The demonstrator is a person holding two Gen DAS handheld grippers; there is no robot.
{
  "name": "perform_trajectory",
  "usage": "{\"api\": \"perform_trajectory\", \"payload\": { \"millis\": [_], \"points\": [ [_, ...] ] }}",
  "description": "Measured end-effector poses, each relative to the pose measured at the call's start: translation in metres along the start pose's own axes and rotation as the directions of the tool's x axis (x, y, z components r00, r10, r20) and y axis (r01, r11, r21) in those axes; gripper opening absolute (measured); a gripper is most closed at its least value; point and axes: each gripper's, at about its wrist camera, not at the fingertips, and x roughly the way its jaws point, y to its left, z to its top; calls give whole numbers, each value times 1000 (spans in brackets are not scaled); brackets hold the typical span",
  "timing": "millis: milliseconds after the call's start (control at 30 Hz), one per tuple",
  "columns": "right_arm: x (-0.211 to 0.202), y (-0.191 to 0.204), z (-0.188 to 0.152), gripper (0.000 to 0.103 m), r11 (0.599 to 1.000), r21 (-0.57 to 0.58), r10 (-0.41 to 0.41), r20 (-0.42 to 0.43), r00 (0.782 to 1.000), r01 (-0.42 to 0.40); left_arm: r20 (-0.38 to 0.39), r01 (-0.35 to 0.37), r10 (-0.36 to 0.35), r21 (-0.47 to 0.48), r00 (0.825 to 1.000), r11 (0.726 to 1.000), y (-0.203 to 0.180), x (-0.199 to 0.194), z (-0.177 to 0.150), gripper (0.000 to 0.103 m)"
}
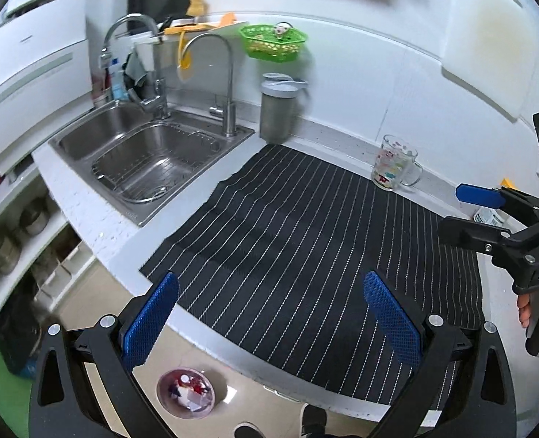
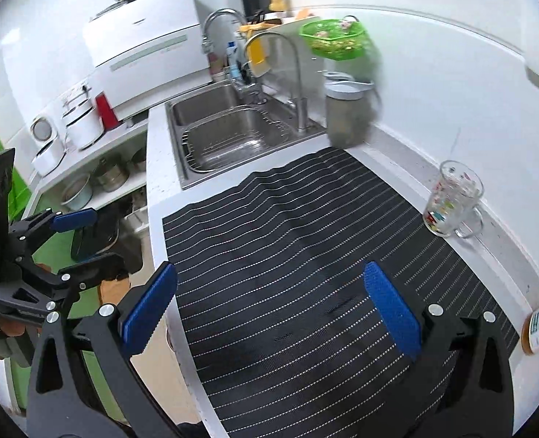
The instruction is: Collect trash
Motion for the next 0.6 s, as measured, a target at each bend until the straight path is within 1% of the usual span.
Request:
{"api": "perform_trajectory", "payload": {
  "millis": [200,300,367,533,600],
  "points": [
    [0,1,2,100,999,30,-16,10,1000,15,-1,16,-16,37,1000,999,4,5,9,97],
    [1,2,4,100,999,33,-18,11,1000,18,1,5,-5,46,1000,999,6,6,12,97],
    [2,2,6,100,999,34,-23,10,1000,22,-10,-15,16,42,1000,999,7,10,13,97],
    [6,2,9,100,999,33,-23,6,1000,23,-48,43,-42,16,998,999,14,21,16,97],
    [9,2,10,100,999,29,-26,1,1000,26,-56,41,-41,11,998,999,14,23,16,97]
  ]
}}
